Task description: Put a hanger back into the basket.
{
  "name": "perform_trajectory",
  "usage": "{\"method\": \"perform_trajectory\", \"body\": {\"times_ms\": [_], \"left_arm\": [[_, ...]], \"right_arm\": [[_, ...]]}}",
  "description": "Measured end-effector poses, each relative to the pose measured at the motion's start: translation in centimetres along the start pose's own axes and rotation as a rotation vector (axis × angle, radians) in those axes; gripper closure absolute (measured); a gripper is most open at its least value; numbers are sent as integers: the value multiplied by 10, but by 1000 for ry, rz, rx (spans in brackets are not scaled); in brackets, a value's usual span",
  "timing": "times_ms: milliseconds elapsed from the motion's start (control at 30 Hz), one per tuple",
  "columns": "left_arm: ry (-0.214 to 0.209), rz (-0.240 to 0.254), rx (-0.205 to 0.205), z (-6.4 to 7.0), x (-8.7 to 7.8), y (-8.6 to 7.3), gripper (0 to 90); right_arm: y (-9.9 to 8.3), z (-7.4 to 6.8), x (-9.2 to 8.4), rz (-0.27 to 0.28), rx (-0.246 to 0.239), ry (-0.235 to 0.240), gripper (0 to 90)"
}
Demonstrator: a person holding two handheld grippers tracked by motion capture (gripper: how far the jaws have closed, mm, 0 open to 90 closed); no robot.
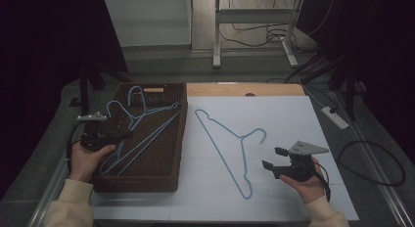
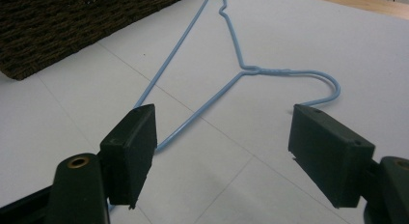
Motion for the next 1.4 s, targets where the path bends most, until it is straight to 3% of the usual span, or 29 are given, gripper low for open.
{"method": "perform_trajectory", "body": {"times_ms": [100,133,167,300,633,700,733,800,967,1133,1167,1200,1233,1333,1400], "left_arm": [[16,1,-9,-4,0,0,874],[68,-19,1,-9,-1,-2,873],[68,-19,1,-9,-1,-2,873],[139,-65,-9,-18,0,-9,873],[210,-124,-16,-27,1,-13,860],[237,-142,-1,-30,2,-14,789],[258,-143,4,-32,2,-14,686],[289,-112,14,-34,1,-11,571],[265,-54,40,-22,-3,-2,414],[168,27,107,10,-7,8,357],[168,27,107,10,-7,8,352],[110,64,121,26,-7,11,344],[86,80,130,34,-7,11,340],[68,98,147,43,-7,11,329],[34,125,166,61,-6,9,323]], "right_arm": [[0,0,0,0,1,1,259],[0,0,0,-1,0,1,259],[0,0,0,-1,0,1,259],[-1,-1,1,-4,-2,3,259],[-2,-2,2,-15,-8,4,257],[-2,-2,2,-15,-8,3,255],[-2,-1,2,-15,-8,1,254],[-2,-1,2,-13,-3,2,254],[-3,-1,2,-16,-3,3,253],[-3,-1,2,-13,-2,4,253],[-3,-1,2,-13,-2,4,253],[-3,-1,2,-14,-2,4,252],[-3,-1,2,-13,-3,4,252],[-2,-1,2,-12,-4,3,252],[-2,0,1,-11,-4,0,252]]}}
Point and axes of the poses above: each handheld gripper's, and its own axes: x roughly forward along the jaws, y roughly out of its top, z roughly to its right, the point moved 8 cm from there along x, roughly forward along the jaws, and after that the axes turned 13 degrees about z, right-handed, at the moved point
